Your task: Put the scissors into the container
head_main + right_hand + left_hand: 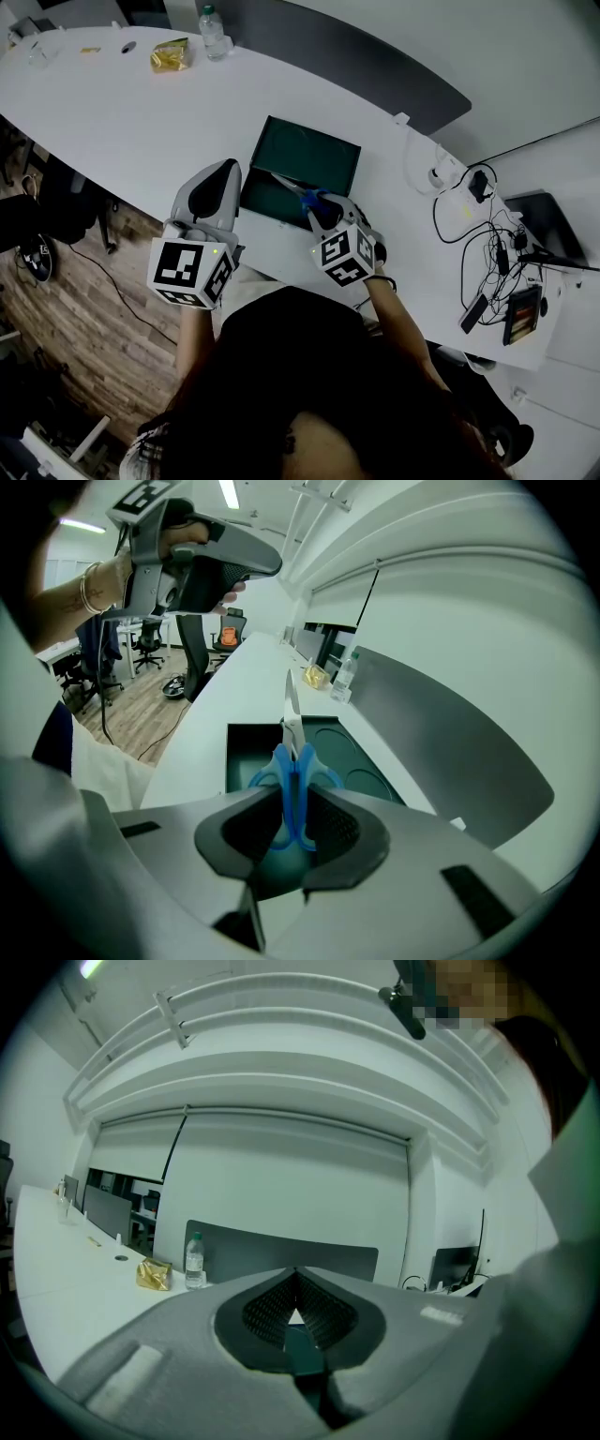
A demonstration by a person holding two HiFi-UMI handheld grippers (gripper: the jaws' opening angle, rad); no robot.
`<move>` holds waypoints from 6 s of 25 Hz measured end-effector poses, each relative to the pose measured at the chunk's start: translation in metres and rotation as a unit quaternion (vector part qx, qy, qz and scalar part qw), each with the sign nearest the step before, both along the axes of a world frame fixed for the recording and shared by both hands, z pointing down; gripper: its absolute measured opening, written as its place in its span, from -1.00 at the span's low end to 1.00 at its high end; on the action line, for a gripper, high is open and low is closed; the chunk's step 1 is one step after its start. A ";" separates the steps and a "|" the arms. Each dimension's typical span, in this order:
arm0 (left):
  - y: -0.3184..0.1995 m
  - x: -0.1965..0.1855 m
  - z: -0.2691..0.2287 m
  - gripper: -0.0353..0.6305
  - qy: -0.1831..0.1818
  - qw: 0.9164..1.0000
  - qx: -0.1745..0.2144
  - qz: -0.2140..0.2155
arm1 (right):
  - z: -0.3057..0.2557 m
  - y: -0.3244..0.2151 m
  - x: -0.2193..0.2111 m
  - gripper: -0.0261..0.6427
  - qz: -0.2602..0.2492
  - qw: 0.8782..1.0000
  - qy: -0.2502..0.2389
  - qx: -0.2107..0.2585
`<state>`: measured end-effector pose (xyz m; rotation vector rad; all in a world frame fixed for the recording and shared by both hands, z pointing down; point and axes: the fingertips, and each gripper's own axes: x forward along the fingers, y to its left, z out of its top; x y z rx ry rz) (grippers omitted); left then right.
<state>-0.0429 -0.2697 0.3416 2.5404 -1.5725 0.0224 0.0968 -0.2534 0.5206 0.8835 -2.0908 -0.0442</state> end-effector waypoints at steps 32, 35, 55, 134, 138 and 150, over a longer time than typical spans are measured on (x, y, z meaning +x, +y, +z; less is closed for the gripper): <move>-0.046 0.007 0.060 -0.86 0.011 0.997 -0.079 0.010 | 0.067 -0.023 -0.004 -0.65 -0.029 0.993 0.054 -0.100; -0.050 0.008 0.063 -0.86 0.012 0.996 -0.083 0.014 | 0.071 -0.023 -0.007 -0.65 -0.034 0.992 0.059 -0.109; -0.062 -0.002 0.089 -0.86 0.017 0.993 -0.114 0.021 | 0.101 -0.021 -0.015 -0.65 -0.054 0.977 0.122 -0.169; -0.043 0.010 0.094 -0.86 0.000 0.992 -0.123 0.040 | 0.097 -0.012 -0.009 -0.65 -0.051 0.969 0.122 -0.210; -0.041 0.011 0.091 -0.86 -0.004 0.991 -0.124 0.041 | 0.085 -0.016 -0.008 -0.67 -0.027 0.975 0.094 -0.198; -0.032 0.015 0.073 -0.86 -0.011 0.993 -0.100 0.061 | 0.051 -0.022 -0.007 -0.78 0.056 0.986 0.021 -0.154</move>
